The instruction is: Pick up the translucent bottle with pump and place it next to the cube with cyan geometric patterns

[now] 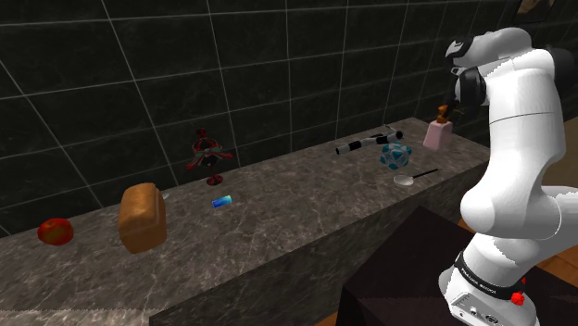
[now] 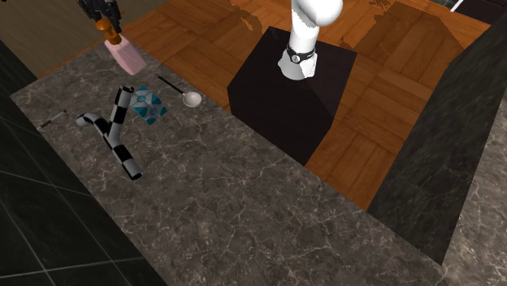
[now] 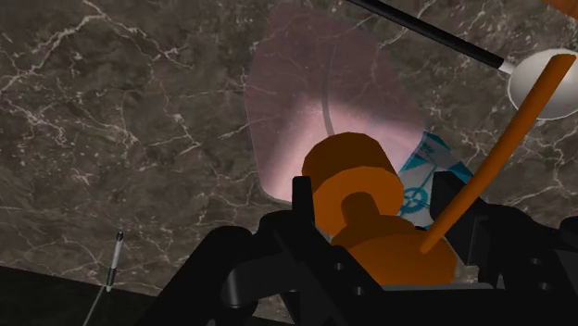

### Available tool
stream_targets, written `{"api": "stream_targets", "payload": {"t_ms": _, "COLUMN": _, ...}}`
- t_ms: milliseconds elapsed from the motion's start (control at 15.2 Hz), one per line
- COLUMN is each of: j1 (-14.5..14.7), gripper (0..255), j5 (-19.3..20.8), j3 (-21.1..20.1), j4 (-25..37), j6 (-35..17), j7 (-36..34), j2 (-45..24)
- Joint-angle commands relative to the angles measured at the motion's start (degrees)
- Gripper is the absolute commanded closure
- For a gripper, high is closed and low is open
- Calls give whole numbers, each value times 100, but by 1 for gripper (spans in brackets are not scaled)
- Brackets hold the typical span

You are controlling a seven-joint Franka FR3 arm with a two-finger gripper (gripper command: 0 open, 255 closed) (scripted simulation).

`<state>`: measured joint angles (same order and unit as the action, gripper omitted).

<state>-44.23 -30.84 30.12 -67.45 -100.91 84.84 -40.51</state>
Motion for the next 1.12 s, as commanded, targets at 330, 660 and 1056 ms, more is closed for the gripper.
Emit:
{"api": "stream_targets", "payload": {"t_ms": 330, "j1": 50, "gripper": 255, "j5": -87, "j3": -46, "j4": -365, "j6": -449, "j7": 145, "j2": -122}}
{"api": "stream_targets", "payload": {"t_ms": 660, "j1": 67, "gripper": 255, "j5": -160, "j3": -90, "j4": -565, "j6": -737, "j7": 243, "j2": -236}}
{"api": "stream_targets", "payload": {"t_ms": 1056, "j1": 67, "gripper": 255, "j5": -244, "j3": -144, "j4": -720, "j6": -1010, "j7": 339, "j2": -378}}
